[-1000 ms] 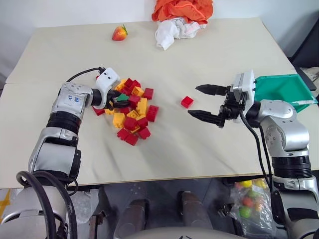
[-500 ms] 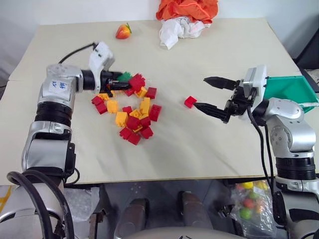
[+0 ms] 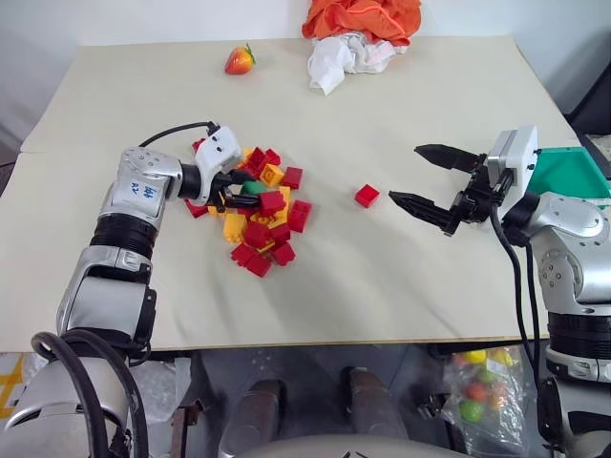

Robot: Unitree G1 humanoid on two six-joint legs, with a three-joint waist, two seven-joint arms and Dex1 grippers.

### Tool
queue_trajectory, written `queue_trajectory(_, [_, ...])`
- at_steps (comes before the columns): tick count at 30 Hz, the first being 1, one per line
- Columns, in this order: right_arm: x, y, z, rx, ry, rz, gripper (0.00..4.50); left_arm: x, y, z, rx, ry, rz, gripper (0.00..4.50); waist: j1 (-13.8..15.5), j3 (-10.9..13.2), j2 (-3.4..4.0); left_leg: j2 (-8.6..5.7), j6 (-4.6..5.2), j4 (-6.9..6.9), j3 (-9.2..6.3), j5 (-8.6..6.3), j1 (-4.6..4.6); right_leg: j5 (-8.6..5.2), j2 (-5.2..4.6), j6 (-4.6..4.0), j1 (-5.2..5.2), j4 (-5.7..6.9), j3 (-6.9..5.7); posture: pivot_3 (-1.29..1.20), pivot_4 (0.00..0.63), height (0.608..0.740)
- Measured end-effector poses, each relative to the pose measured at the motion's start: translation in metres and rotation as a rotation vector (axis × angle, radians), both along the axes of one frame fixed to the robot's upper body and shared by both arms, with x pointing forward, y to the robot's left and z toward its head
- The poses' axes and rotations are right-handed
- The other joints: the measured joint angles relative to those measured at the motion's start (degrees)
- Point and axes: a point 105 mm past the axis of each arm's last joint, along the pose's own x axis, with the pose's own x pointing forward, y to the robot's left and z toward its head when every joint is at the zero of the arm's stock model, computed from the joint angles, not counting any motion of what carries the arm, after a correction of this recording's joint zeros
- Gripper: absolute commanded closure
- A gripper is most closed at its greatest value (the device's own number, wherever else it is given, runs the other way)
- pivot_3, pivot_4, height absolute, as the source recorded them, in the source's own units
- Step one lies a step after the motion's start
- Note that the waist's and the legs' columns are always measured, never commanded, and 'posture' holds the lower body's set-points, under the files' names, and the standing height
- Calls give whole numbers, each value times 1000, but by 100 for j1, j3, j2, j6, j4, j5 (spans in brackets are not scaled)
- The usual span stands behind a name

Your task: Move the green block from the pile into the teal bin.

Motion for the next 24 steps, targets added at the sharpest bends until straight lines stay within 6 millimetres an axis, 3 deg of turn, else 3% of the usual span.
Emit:
queue_trajectory(2, [0,0,0,-1,-1,1,0,1,0,2,4,-23,-1,75,5,0,0,0,1,1,0,-1,0,1,-1,2,1,0,0,0,150,740])
queue_trajectory(3, [0,1,1,-1,-3,1,0,1,0,1,7,-30,-1,33,5,0,0,0,1,2,0,-1,0,1,-1,2,1,-1,0,0,150,740])
queue_trajectory(24, [4,4,1,-21,-21,-9,0,22,-4,-4,4,-54,110,33,7,-2,-1,-19,2,17,3,-1,15,2,-2,3,15,4,3,0,150,740])
